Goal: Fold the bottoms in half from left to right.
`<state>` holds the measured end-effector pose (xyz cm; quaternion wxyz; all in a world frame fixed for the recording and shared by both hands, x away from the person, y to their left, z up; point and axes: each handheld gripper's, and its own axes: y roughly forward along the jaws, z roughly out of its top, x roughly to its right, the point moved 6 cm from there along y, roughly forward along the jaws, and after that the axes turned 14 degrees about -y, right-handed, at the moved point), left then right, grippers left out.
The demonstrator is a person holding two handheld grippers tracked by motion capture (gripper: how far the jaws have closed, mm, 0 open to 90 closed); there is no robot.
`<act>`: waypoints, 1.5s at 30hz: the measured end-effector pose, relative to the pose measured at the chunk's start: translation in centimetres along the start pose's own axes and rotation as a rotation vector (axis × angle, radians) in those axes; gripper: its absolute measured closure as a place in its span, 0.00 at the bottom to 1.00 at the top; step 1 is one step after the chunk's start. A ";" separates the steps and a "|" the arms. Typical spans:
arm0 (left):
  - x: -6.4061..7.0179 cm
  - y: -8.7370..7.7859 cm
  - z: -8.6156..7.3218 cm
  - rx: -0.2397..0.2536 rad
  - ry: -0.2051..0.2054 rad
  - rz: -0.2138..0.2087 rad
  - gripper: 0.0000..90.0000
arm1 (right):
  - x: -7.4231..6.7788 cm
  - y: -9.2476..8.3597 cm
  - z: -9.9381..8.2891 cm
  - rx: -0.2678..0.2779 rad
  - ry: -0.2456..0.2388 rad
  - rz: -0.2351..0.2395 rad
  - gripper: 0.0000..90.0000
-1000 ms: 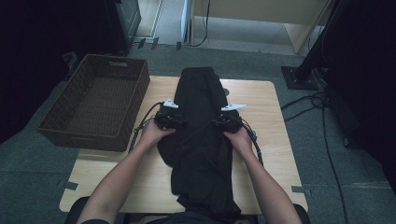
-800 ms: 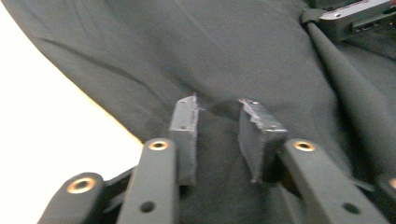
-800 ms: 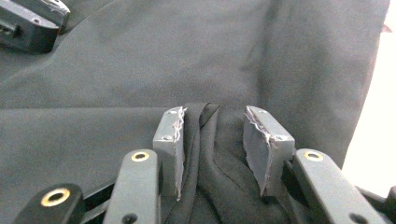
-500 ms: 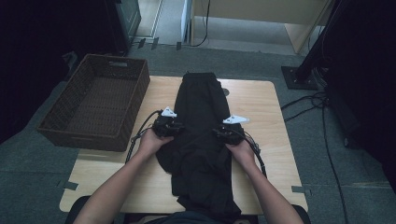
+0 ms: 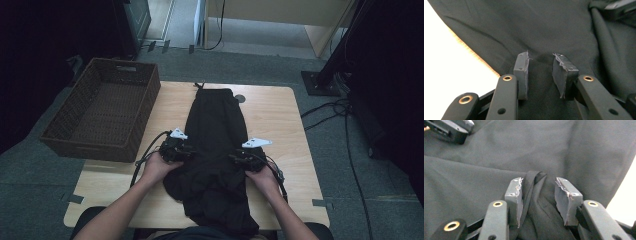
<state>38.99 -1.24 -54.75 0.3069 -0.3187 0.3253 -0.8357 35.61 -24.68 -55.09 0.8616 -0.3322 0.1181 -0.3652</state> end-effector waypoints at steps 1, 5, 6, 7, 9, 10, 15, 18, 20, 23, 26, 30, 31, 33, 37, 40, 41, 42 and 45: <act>-0.1 -0.1 0.3 0.009 -0.002 -0.004 0.72 | 0.1 -0.3 0.2 0.012 0.005 -0.006 0.64; -0.4 -0.1 1.8 0.038 -0.010 -0.013 0.74 | 1.1 -1.9 1.9 0.089 0.016 -0.036 0.65; -0.5 0.0 2.3 0.042 -0.007 -0.008 0.75 | 1.5 -2.1 2.4 0.099 0.016 -0.039 0.65; -0.8 0.2 2.9 0.043 0.004 -0.006 0.76 | 1.9 -2.1 2.8 0.100 0.018 -0.045 0.66; -1.3 0.6 3.8 0.051 0.008 0.002 0.77 | 2.9 -1.5 3.4 0.092 0.012 -0.055 0.67; -1.5 0.8 4.1 0.052 0.009 -0.001 0.77 | 3.5 -0.9 3.6 0.084 0.013 -0.060 0.68; -3.1 2.1 6.0 0.059 -0.011 -0.002 0.79 | 5.4 1.9 4.1 0.041 0.017 -0.072 0.68; -4.0 2.9 6.7 0.041 -0.014 0.003 0.79 | 6.1 3.2 4.4 0.024 0.010 -0.081 0.68; -4.5 3.6 6.8 0.022 -0.013 0.013 0.78 | 6.5 4.0 4.5 0.023 0.009 -0.089 0.68; -4.5 3.8 6.8 0.042 -0.017 0.003 0.78 | 6.9 4.8 4.0 0.014 0.028 -0.087 0.68; -4.4 3.8 6.5 0.055 -0.006 0.016 0.77 | 6.7 5.1 3.7 0.001 0.025 -0.085 0.68; -3.6 3.3 5.4 0.059 0.005 0.024 0.79 | 5.8 4.7 3.2 0.008 -0.009 -0.088 0.67; -3.4 3.1 5.1 0.060 -0.003 0.020 0.79 | 5.5 4.5 3.0 0.008 -0.004 -0.084 0.67; -3.0 2.8 4.5 0.051 -0.014 0.009 0.79 | 4.9 4.0 2.6 0.010 -0.011 -0.076 0.67; -2.0 2.0 3.0 0.035 -0.005 -0.011 0.78 | 3.4 2.9 1.7 0.022 -0.007 -0.050 0.67; -1.9 1.8 2.6 0.042 -0.023 -0.042 0.72 | 3.1 2.7 1.5 0.033 -0.011 -0.044 0.67; -2.1 1.7 2.8 0.040 -0.033 -0.042 0.71 | 3.2 2.7 1.6 0.035 -0.013 -0.036 0.66; -2.3 1.7 3.1 0.045 -0.042 -0.038 0.70 | 3.4 2.7 1.7 0.039 -0.003 -0.033 0.65; -2.7 1.5 4.5 0.063 -0.026 -0.013 0.68 | 4.3 2.6 2.7 0.054 0.013 -0.049 0.60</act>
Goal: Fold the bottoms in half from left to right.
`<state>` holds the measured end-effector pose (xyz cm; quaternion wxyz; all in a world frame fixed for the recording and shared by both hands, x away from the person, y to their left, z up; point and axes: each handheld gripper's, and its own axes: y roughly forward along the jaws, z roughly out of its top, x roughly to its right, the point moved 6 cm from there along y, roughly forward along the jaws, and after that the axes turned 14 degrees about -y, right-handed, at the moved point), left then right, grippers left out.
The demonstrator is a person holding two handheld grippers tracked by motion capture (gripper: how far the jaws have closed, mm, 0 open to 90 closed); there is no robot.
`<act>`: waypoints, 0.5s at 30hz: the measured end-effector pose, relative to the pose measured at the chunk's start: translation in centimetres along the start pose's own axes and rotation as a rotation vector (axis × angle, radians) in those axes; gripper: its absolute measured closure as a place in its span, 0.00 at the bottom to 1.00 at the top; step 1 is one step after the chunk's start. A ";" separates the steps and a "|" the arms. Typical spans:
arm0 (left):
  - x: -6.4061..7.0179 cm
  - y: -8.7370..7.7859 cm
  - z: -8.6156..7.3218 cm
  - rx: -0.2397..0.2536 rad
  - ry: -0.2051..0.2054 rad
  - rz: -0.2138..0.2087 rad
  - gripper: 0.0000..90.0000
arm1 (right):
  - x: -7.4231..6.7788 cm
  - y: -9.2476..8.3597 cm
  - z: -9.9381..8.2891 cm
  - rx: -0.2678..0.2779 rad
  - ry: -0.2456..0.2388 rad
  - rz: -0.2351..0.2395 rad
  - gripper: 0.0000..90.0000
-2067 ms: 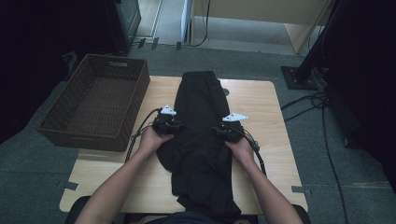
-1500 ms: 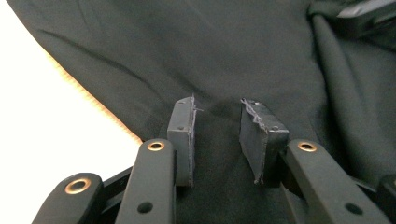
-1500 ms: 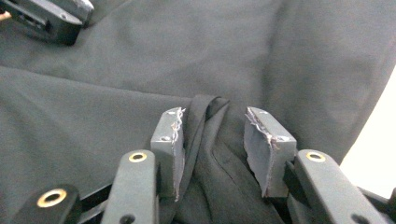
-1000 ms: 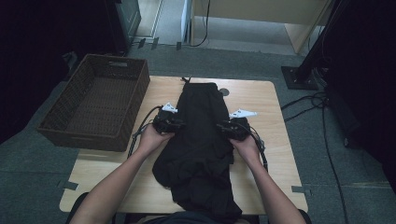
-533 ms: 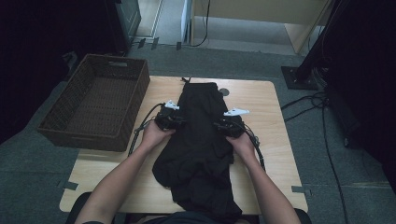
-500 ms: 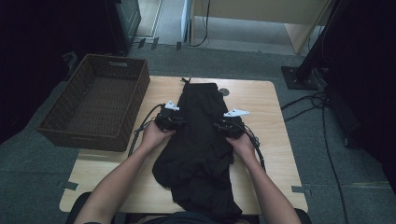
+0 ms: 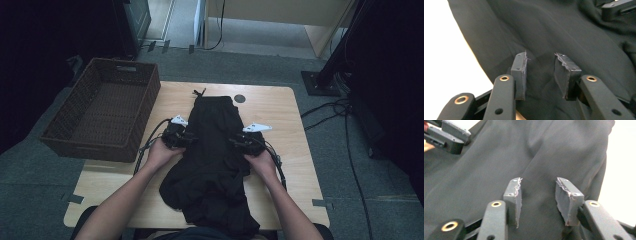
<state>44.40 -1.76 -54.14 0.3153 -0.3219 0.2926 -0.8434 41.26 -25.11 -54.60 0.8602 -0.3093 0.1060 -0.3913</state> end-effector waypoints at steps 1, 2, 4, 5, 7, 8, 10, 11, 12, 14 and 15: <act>-0.2 -0.1 0.8 0.016 0.005 0.003 0.67 | 0.4 0.0 0.4 0.004 -0.010 -0.016 0.59; -0.4 -0.1 1.4 0.026 0.004 0.004 0.66 | 1.0 0.0 0.9 0.006 -0.012 -0.029 0.57; -1.0 0.1 2.3 0.028 -0.010 0.014 0.65 | 1.9 0.4 1.3 -0.006 -0.008 -0.044 0.54; -1.4 0.3 2.7 0.023 -0.014 0.021 0.64 | 2.5 0.6 1.4 -0.011 -0.007 -0.051 0.52; -2.3 0.7 3.3 0.026 -0.016 0.040 0.61 | 3.6 1.1 1.5 -0.017 0.023 -0.057 0.46; -2.6 0.8 3.3 0.020 -0.014 0.050 0.59 | 4.2 1.6 1.4 -0.030 0.062 -0.045 0.42; -3.1 1.0 3.2 0.008 -0.018 0.062 0.58 | 4.6 2.0 1.1 -0.042 0.081 -0.040 0.41; -3.4 1.1 3.1 0.007 -0.024 0.067 0.56 | 4.6 2.2 1.0 -0.052 0.084 -0.044 0.40; -3.6 1.2 3.0 0.006 -0.030 0.063 0.56 | 4.6 2.4 0.8 -0.058 0.087 -0.046 0.39; -3.8 1.3 2.9 0.006 -0.045 0.056 0.55 | 4.6 2.7 0.6 -0.063 0.087 -0.050 0.38; -4.0 1.4 2.8 0.004 -0.044 0.059 0.55 | 4.5 2.8 0.6 -0.067 0.088 -0.049 0.37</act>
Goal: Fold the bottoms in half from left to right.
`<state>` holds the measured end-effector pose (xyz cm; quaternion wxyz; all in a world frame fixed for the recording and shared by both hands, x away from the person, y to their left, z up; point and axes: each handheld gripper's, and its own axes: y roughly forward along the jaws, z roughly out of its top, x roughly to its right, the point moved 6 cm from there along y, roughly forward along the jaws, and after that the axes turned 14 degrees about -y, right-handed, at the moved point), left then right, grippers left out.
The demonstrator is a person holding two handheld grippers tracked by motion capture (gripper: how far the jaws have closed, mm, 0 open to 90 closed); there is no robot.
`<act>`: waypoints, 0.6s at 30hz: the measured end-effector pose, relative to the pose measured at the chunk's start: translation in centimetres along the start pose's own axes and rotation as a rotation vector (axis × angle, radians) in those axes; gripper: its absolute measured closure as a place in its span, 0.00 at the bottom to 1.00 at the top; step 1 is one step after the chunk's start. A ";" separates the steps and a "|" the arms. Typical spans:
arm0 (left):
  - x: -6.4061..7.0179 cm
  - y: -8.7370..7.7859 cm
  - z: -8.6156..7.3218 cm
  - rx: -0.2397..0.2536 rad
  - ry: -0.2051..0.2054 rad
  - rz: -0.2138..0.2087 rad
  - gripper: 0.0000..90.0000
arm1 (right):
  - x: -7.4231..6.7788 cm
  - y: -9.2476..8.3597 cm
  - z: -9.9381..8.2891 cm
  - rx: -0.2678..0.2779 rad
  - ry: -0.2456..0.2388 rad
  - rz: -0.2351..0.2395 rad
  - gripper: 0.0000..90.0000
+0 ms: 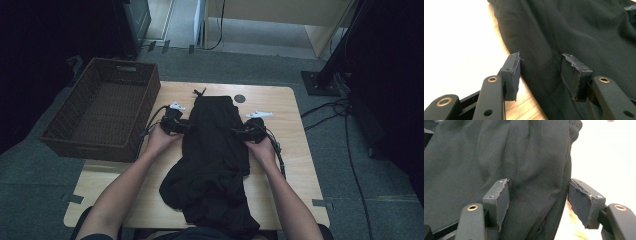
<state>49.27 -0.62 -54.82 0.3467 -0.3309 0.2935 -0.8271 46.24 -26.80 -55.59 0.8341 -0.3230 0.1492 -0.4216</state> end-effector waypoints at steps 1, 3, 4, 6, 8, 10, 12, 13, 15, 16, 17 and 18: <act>0.0 0.1 -0.1 -0.002 -0.001 0.002 0.55 | 0.0 0.1 0.0 0.000 -0.002 -0.004 0.37; 0.1 0.3 -0.1 -0.004 0.003 0.001 0.55 | -0.1 0.2 0.0 0.004 -0.010 -0.008 0.38; 0.2 0.3 -0.1 -0.005 0.008 0.000 0.55 | -0.2 0.2 0.0 0.001 -0.016 -0.010 0.38; 0.4 0.5 -0.1 0.000 0.011 -0.002 0.55 | -0.3 0.3 0.0 0.000 -0.029 -0.015 0.39; 0.6 0.6 -0.1 -0.002 0.020 -0.001 0.56 | -0.5 0.4 -0.1 0.005 -0.056 -0.029 0.41; 0.9 0.7 -0.2 -0.001 0.029 -0.004 0.60 | -0.7 0.4 -0.1 0.019 -0.062 -0.043 0.43; 1.2 0.8 -0.3 -0.001 0.042 -0.011 0.63 | -0.8 0.5 -0.2 0.030 -0.066 -0.048 0.48; 1.4 0.9 -0.3 -0.001 0.045 -0.016 0.65 | -0.9 0.5 -0.1 0.033 -0.065 -0.042 0.50; 1.6 1.0 -0.4 0.000 0.050 -0.024 0.69 | -1.2 0.5 -0.1 0.037 -0.068 -0.041 0.55; 1.7 1.1 -0.4 -0.001 0.048 -0.026 0.70 | -1.3 0.5 -0.1 0.037 -0.061 -0.036 0.57; 1.8 1.1 -0.4 -0.003 0.050 -0.029 0.72 | -1.4 0.5 0.0 0.040 -0.064 -0.034 0.59; 1.9 1.1 -0.5 -0.004 0.054 -0.032 0.75 | -1.5 0.5 0.0 0.044 -0.068 -0.032 0.61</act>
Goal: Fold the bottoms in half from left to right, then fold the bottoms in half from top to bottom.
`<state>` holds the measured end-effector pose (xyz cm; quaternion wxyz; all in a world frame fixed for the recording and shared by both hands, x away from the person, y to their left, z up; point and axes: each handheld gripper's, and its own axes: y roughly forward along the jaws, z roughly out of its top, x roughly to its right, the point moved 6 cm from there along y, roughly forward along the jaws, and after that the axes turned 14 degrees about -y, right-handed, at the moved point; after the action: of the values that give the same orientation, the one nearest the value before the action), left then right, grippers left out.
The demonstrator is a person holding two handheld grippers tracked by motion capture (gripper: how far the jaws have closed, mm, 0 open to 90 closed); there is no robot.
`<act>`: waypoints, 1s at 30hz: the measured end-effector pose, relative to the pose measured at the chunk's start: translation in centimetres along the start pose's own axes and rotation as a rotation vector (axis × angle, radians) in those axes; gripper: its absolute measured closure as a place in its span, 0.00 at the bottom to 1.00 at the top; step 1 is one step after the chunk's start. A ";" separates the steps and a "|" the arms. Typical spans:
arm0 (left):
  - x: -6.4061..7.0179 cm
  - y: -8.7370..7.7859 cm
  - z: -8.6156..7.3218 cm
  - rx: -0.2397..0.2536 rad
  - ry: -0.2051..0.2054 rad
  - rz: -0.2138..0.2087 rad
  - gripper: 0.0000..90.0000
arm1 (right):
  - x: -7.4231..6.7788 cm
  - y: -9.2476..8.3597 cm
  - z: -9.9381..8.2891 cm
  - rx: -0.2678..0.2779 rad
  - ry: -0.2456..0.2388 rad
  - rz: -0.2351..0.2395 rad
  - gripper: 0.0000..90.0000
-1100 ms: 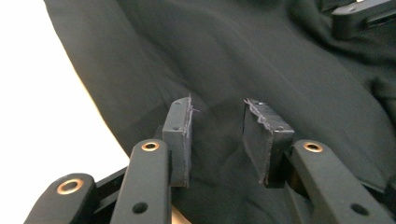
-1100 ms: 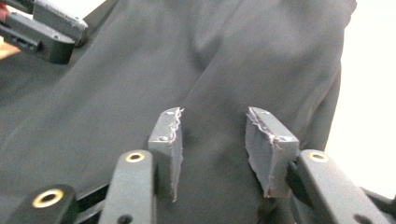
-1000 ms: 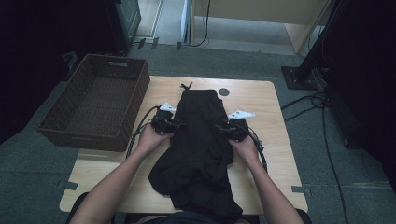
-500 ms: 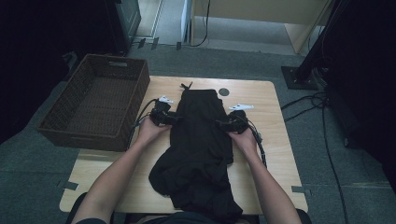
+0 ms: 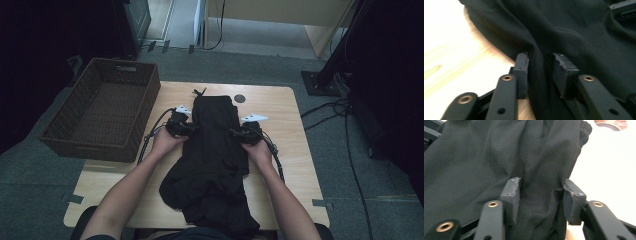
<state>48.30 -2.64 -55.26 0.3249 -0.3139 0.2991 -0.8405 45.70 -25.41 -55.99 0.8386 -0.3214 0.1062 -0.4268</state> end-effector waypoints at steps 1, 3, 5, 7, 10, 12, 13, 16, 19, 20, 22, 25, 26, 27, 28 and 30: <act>0.0 0.0 0.0 0.000 0.000 0.000 0.78 | 0.0 0.0 0.0 0.000 0.000 0.000 0.61; 0.2 0.1 -0.1 0.000 0.008 0.001 0.83 | -0.1 -0.1 0.0 0.005 0.010 0.014 0.70; 0.2 0.1 -0.1 -0.003 -0.006 -0.008 0.86 | -0.3 -0.1 0.0 0.008 0.018 0.024 0.76; 0.2 0.0 -0.2 -0.011 -0.010 -0.018 0.91 | -0.5 -0.1 0.0 0.010 0.031 0.040 0.83; 0.2 0.0 -0.3 -0.023 -0.025 -0.035 0.96 | -0.5 -0.1 0.0 0.016 0.071 0.079 0.87; 0.1 -0.1 -0.3 -0.031 -0.036 -0.037 0.97 | -0.4 -0.2 0.1 -0.006 0.117 0.120 0.88; 0.1 -0.1 -0.3 -0.034 -0.040 -0.035 0.97 | -0.4 -0.1 0.2 -0.020 0.114 0.125 0.88; 0.1 -0.1 0.0 -0.035 -0.045 -0.029 0.98 | 0.0 -0.1 0.8 -0.045 0.119 0.134 0.90; -0.3 -0.8 2.0 0.002 -0.090 -0.035 0.98 | 1.0 -0.2 2.2 -0.029 0.147 0.130 0.90; -0.4 -1.1 2.8 0.015 -0.101 -0.040 0.98 | 1.4 -0.2 2.9 -0.020 0.149 0.125 0.90; -0.6 -1.7 4.6 0.050 -0.110 -0.036 0.98 | 2.3 -0.4 4.5 0.000 0.139 0.114 0.91; -0.7 -2.5 6.7 0.076 -0.092 -0.013 0.98 | 3.1 -0.5 6.4 0.020 0.131 0.097 0.91; -0.7 -3.1 7.9 0.094 -0.084 -0.003 0.98 | 4.0 -0.9 8.7 0.052 0.127 0.087 0.91; -0.7 -3.7 9.0 0.112 -0.076 0.006 0.98 | 4.0 -0.9 8.7 0.052 0.127 0.087 0.91; -0.6 -4.3 10.2 0.131 -0.070 0.014 0.98 | 4.5 -1.2 10.0 0.073 0.123 0.082 0.91; -0.2 -6.4 13.4 0.192 -0.042 0.032 0.98 | 5.8 -2.5 14.0 0.131 0.128 0.059 0.91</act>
<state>55.81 -2.57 -42.41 0.3731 -0.2941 0.2151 -0.8533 53.97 -24.70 -43.06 0.8614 -0.2348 0.1410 -0.4277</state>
